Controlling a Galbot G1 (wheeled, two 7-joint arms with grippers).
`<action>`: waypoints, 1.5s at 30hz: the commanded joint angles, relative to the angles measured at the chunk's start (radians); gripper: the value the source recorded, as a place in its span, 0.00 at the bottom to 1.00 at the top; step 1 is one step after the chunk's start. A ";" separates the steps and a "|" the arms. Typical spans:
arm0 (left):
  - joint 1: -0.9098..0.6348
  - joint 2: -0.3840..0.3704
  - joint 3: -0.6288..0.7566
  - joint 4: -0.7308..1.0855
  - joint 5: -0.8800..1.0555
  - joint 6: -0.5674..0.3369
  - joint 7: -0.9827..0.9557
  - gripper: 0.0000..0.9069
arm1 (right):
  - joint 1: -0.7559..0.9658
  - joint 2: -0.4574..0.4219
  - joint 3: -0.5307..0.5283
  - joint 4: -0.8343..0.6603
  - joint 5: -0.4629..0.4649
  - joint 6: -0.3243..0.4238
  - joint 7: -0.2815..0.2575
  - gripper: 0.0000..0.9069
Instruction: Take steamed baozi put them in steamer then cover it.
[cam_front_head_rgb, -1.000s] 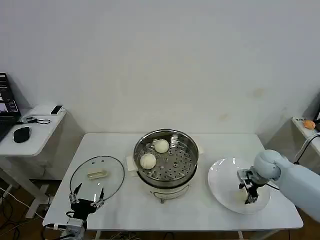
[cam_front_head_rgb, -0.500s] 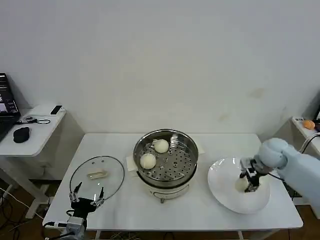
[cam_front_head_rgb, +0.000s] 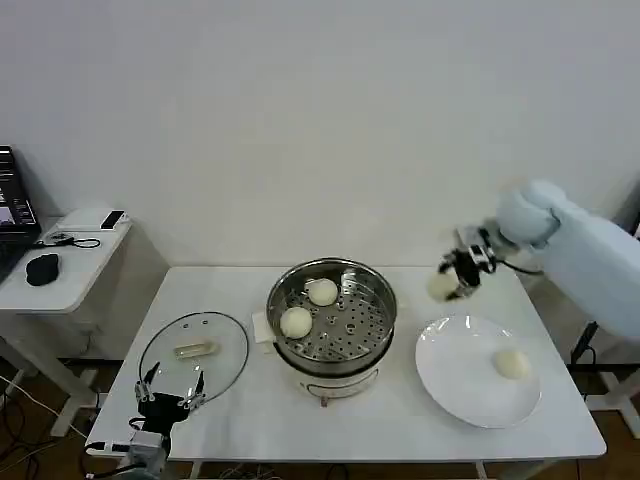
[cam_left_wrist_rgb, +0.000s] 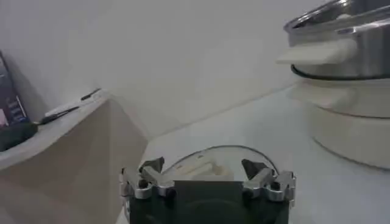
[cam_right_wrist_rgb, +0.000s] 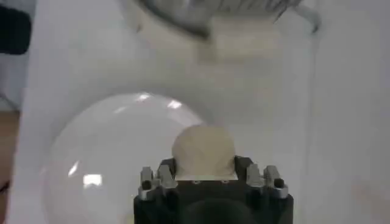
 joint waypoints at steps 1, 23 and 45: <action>0.010 -0.002 -0.006 -0.011 0.001 -0.001 -0.001 1.00 | 0.202 0.288 -0.055 -0.138 0.060 0.176 -0.014 0.70; 0.074 -0.024 -0.043 -0.090 0.029 -0.006 -0.006 1.00 | 0.073 0.345 -0.231 0.143 -0.177 0.430 0.022 0.70; 0.096 -0.040 -0.055 -0.126 0.027 -0.006 -0.009 1.00 | -0.008 0.302 -0.304 0.262 -0.294 0.454 0.071 0.70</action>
